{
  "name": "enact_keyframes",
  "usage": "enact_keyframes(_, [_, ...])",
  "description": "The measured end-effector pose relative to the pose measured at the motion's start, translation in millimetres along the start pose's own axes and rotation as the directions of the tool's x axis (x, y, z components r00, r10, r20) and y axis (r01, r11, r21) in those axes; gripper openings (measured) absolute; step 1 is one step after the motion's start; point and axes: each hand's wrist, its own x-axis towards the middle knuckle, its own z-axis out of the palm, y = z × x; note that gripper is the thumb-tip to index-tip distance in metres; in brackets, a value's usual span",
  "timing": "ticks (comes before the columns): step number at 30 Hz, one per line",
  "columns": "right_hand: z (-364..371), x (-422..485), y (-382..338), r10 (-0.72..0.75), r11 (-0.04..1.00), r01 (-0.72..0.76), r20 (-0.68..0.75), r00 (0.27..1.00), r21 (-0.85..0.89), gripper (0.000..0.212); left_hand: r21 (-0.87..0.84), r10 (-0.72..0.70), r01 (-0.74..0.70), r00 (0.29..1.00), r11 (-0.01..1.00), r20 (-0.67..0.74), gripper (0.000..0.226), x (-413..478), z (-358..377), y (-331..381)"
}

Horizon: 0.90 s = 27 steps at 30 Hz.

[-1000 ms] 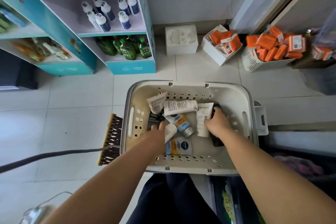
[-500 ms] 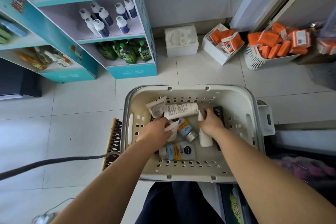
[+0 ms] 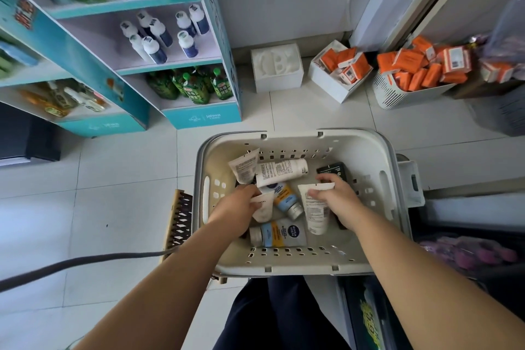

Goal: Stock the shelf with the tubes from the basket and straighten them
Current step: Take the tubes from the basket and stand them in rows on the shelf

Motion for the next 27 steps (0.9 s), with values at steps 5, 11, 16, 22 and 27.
enact_keyframes(5, [5, -20, -18, -0.021, 0.82, 0.026, -0.014, 1.0, 0.572, 0.058, -0.173, 0.007, -0.011, 1.0, 0.985, -0.019, 0.023, -12, -18, 11])
enact_keyframes(11, [30, -54, -52, -0.128, 0.85, 0.187, -0.151, 0.98, 0.493, 0.075, -0.389, 0.114, -0.089, 0.993, 0.917, 0.043, 0.015, -27, -57, 34])
enact_keyframes(16, [33, -89, -66, -0.264, 0.919, 0.298, -0.16, 0.951, 0.256, 0.067, -0.481, 0.178, -0.136, 0.983, 0.866, 0.043, 0.022, -43, -79, 48])
enact_keyframes(22, [20, -136, -71, -0.236, 0.931, 0.263, -0.129, 0.963, 0.253, 0.088, -0.457, 0.294, -0.242, 0.955, 0.856, 0.047, 0.013, -65, -95, 64])
enact_keyframes(27, [1, -172, -72, -0.269, 0.835, 0.351, -0.241, 0.932, 0.423, 0.051, -0.487, 0.33, -0.278, 0.944, 0.828, 0.022, 0.022, -86, -106, 78])
